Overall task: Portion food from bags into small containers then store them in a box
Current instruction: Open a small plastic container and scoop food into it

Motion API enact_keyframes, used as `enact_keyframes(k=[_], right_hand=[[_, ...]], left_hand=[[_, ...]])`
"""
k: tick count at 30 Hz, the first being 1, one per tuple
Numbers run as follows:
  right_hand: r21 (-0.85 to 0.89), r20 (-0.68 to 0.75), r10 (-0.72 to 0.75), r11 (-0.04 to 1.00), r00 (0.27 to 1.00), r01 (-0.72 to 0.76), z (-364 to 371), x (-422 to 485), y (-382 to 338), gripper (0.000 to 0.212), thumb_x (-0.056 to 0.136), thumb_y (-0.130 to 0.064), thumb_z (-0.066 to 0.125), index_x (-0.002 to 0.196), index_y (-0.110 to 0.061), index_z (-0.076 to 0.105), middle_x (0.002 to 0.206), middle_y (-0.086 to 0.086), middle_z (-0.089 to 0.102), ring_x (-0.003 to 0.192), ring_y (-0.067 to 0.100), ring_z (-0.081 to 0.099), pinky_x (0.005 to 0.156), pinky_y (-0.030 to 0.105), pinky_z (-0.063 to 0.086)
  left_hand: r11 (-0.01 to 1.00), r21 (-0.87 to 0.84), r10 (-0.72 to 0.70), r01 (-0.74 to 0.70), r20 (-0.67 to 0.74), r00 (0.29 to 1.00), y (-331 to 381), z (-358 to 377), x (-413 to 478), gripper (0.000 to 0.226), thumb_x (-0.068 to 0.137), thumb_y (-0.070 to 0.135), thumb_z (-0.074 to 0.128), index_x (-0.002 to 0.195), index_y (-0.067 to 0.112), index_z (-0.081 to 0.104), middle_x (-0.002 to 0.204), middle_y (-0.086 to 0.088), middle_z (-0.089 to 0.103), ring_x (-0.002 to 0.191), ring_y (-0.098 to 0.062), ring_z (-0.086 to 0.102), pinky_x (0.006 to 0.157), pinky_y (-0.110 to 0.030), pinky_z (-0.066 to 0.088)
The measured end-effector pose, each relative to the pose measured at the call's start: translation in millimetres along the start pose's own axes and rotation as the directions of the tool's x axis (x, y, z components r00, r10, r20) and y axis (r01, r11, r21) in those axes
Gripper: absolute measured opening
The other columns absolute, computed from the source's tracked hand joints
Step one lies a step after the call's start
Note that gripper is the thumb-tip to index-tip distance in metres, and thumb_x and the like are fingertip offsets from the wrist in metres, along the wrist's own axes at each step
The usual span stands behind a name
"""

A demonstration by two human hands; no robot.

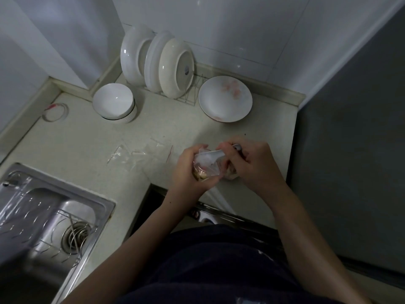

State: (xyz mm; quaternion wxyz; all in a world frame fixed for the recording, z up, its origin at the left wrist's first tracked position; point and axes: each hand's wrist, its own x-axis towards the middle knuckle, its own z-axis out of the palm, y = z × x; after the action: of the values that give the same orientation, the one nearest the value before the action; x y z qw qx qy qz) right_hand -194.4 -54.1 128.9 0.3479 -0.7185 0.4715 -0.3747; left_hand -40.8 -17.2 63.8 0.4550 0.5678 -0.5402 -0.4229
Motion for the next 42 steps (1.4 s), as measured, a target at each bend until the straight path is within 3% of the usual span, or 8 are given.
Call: enact_keyframes(k=[7,13,19,24,28,32,38,42], right_hand=[[-0.01,0.001,-0.085,0.996,0.996,0.085,-3.8,-1.4,-3.3,0.026,0.092,-0.023,0.055,0.085,-0.001,0.069,0.056,-0.001,0.062,0.05,0.01,0.059,0.056,0.028,0.051],[-0.021,-0.11,-0.052,0.999,0.993,0.05,-10.1,-0.8,-2.9,0.028,0.093,-0.031,0.053,0.089,-0.009,0.071,0.055,-0.008,0.056,0.049,0.014,0.054,0.05,0.035,0.046],[0.084,-0.377,0.246,0.969,0.893,-0.232,-29.8,7.5,7.9,0.034,0.095,-0.033,0.051,0.066,-0.023,0.065,0.049,-0.01,0.053,0.048,0.003,0.049,0.054,0.02,0.04],[-0.071,-0.505,0.296,0.922,0.811,-0.38,-43.8,7.2,19.2,0.044,0.094,-0.033,0.049,0.064,-0.004,0.061,0.048,-0.004,0.057,0.046,0.012,0.051,0.051,0.03,0.041],[-0.394,-0.406,0.185,0.848,0.895,-0.354,-46.8,7.0,20.2,0.044,0.097,-0.035,0.046,0.07,-0.003,0.058,0.058,0.009,0.061,0.052,0.024,0.055,0.055,0.039,0.046],[-0.453,-0.178,0.27,0.831,0.946,-0.323,-44.7,9.8,25.9,0.025,0.095,-0.027,0.052,0.086,-0.011,0.068,0.078,0.011,0.069,0.07,0.026,0.062,0.065,0.037,0.05],[-0.608,0.119,0.381,0.758,0.917,-0.236,-30.4,15.9,48.4,0.025,0.095,-0.018,0.054,0.113,-0.01,0.068,0.113,0.013,0.069,0.103,0.028,0.063,0.088,0.04,0.049],[-0.73,0.186,0.404,0.667,0.896,-0.149,-18.1,24.1,59.9,0.024,0.094,-0.013,0.05,0.105,-0.002,0.068,0.102,0.018,0.068,0.093,0.032,0.064,0.078,0.035,0.05]], left_hand=[[0.998,-0.068,-0.006,0.005,-0.027,1.0,-2.9,-5.2,-4.2,0.054,0.07,0.034,0.082,0.116,0.038,0.055,0.114,0.003,0.061,0.104,-0.024,0.062,0.085,-0.051,0.054],[0.976,-0.206,-0.083,0.073,-0.044,0.996,-2.9,-11.0,-8.0,0.045,0.069,0.03,0.082,0.106,0.042,0.06,0.107,0.007,0.065,0.097,-0.009,0.065,0.074,-0.02,0.054],[0.96,-0.241,-0.151,0.139,-0.03,0.988,-8.1,-16.2,-12.7,0.042,0.068,0.033,0.082,0.104,0.041,0.062,0.104,0.013,0.068,0.096,-0.006,0.066,0.075,-0.017,0.053],[0.954,-0.223,-0.211,0.199,-0.034,0.977,-14.1,-18.9,-14.9,0.054,0.065,0.04,0.083,0.112,0.027,0.062,0.104,0.007,0.069,0.094,-0.006,0.068,0.075,-0.017,0.054],[0.959,-0.204,-0.208,0.197,-0.032,0.978,-17.0,-20.7,-16.2,0.044,0.072,0.025,0.083,0.109,0.03,0.062,0.1,0.014,0.069,0.091,-0.002,0.067,0.074,-0.014,0.052],[0.961,-0.194,-0.202,0.198,0.0,0.979,-19.6,-21.6,-16.6,0.042,0.073,0.021,0.082,0.109,0.03,0.061,0.099,0.014,0.069,0.089,-0.002,0.067,0.074,-0.015,0.052],[0.961,-0.176,-0.208,0.213,0.046,0.977,-24.3,-23.4,-16.3,0.044,0.076,0.012,0.082,0.114,0.02,0.06,0.099,0.001,0.069,0.088,-0.004,0.068,0.072,-0.014,0.052],[0.965,-0.152,-0.206,0.214,0.067,0.976,-25.8,-25.2,-17.1,0.049,0.076,0.015,0.082,0.119,0.017,0.059,0.102,-0.001,0.069,0.09,-0.006,0.068,0.073,-0.014,0.053]])
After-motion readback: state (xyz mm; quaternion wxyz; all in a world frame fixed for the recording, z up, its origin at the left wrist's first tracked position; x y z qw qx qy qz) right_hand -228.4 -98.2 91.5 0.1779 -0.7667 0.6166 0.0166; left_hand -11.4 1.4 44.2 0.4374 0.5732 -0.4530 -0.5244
